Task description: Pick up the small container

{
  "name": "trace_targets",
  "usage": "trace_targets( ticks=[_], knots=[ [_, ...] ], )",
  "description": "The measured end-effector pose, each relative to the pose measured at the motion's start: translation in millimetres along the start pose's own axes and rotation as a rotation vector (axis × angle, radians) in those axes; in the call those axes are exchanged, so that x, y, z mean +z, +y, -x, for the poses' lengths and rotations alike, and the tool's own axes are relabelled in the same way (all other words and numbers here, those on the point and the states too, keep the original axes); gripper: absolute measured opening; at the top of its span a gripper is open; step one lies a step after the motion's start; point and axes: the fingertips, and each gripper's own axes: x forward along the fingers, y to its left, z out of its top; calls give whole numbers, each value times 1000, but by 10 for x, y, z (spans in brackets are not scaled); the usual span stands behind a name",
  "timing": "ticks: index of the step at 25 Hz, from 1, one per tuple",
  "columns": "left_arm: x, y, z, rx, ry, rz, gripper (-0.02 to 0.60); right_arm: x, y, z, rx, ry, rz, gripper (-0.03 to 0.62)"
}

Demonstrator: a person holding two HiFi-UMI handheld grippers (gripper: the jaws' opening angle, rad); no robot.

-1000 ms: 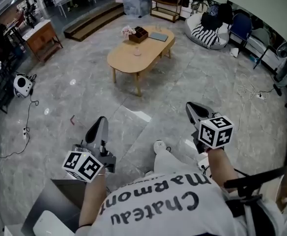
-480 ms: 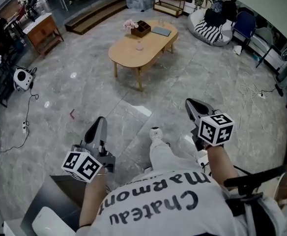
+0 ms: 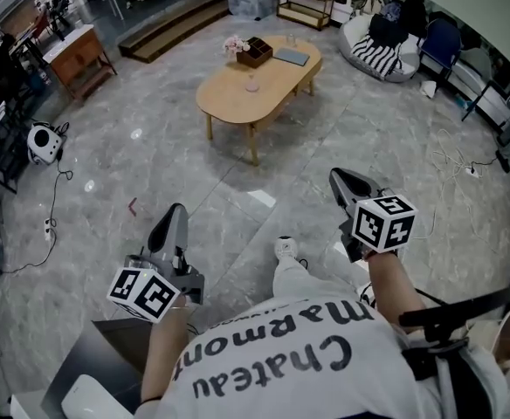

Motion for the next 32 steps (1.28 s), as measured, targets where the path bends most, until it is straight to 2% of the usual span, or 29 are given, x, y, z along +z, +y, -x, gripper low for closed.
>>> trace_targets(
  ticks=[4,9,16,26,32],
  knots=[
    [65,87,-158,6,-11,-12,15,72,-62,-211,14,-3,4,14],
    [68,225,-583,16,-18,-35,15,184,-348,-649,36,-16,-5,14],
    [296,360,-742,26,-31,-44,15,407,-328,-893,51,-25,0,14],
    [406,477,-1647,-11,-28,-56,15,746,-920,-1483,38,-21,-23,14],
    [331,697,-2126,0,-6,-51,15,824,-1246,-1971,41,-2,-38,14]
  ],
)
